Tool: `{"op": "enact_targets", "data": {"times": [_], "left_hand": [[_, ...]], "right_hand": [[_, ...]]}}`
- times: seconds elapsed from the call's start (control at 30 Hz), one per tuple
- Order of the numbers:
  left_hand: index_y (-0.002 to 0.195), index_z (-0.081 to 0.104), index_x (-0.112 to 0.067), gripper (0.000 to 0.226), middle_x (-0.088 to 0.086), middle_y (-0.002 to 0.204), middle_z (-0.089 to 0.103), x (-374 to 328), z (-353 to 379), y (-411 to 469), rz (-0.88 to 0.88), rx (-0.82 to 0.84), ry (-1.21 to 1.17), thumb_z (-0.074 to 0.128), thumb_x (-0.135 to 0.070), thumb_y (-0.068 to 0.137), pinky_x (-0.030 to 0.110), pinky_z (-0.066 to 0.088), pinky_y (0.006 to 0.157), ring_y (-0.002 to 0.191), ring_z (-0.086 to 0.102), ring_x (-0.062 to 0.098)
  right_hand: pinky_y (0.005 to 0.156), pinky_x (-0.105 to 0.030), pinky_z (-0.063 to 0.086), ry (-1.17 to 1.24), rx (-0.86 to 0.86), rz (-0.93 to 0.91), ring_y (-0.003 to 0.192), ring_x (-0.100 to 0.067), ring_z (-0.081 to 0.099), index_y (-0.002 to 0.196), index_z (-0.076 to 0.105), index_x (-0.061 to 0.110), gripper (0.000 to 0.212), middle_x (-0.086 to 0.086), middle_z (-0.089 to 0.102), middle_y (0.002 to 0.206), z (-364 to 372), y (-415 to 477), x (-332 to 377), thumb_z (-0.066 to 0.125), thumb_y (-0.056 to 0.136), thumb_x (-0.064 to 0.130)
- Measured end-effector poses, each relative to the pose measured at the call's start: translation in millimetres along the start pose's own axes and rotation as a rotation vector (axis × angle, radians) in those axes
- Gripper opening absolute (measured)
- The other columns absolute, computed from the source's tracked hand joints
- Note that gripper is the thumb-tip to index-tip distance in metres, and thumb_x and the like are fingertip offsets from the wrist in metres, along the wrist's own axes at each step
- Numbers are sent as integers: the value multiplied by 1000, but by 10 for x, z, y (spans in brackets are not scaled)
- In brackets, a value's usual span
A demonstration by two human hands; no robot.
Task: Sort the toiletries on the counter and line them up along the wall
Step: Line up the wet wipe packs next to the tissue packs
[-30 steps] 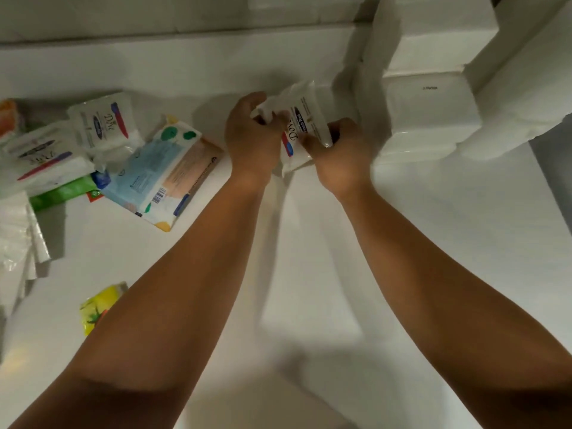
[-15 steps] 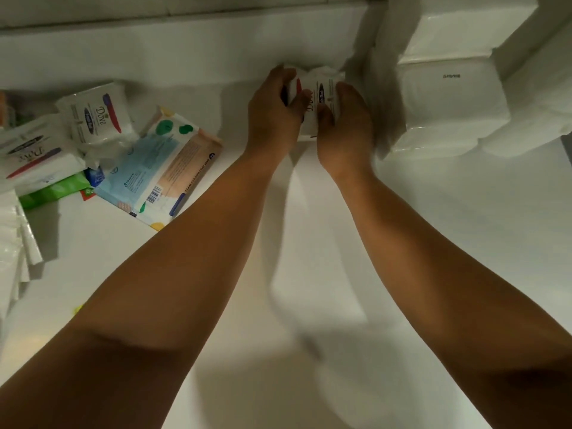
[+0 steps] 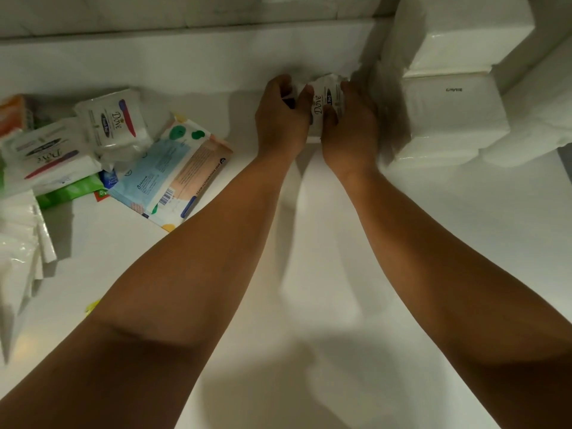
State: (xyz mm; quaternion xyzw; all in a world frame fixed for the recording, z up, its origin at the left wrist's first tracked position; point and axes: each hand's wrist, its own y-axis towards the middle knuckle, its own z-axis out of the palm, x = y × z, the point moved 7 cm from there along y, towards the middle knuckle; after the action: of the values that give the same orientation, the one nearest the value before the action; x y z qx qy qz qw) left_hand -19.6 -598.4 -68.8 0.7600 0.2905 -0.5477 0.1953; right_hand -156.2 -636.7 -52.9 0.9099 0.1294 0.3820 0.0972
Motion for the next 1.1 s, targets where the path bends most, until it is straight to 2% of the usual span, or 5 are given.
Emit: {"op": "enact_targets", "data": {"times": [0.2,0.4,0.63,0.8,1.1], "left_hand": [[137,55,-17,44,-3,132,62,-99,-423,-222,43,-4,56,63,-33,96,5,41,84,106,57,1],[131,58,-19,37,-8,124,64,-54,-1276,-392,70,-71,17,63,-25,95,25,54,94,108,63,9],[124,64,-15,34,-3,121,67,199,-2467,-427,168,-154,198,61,-24,92,16,52,87,102,65,12],[129,62,-12,39,4,127,64,507,-3265,-316,152,-171,376,64,-23,91,5,44,86,106,63,13],[130,61,-13,46,11,127,64,806,-4018,-138,66,-214,552,62,-36,90,34,48,97,112,61,27]], "right_hand": [[113,-29,33,2,-58,-103,137,-25,43,132,57,7,40,-11,52,142,-143,-176,372,53,93,15],[109,-33,41,102,-12,-199,124,-23,56,119,65,7,31,-9,64,127,9,-479,892,53,93,18],[95,-30,50,280,177,-174,104,-17,63,116,66,9,27,-5,66,116,537,-963,1668,58,91,17],[96,-22,44,280,355,-152,110,-20,62,119,65,8,31,-6,66,121,1054,-1269,2208,62,90,19],[95,-35,51,111,433,-92,114,-28,61,124,61,5,37,-14,63,127,1642,-1433,2633,57,94,25]]}}
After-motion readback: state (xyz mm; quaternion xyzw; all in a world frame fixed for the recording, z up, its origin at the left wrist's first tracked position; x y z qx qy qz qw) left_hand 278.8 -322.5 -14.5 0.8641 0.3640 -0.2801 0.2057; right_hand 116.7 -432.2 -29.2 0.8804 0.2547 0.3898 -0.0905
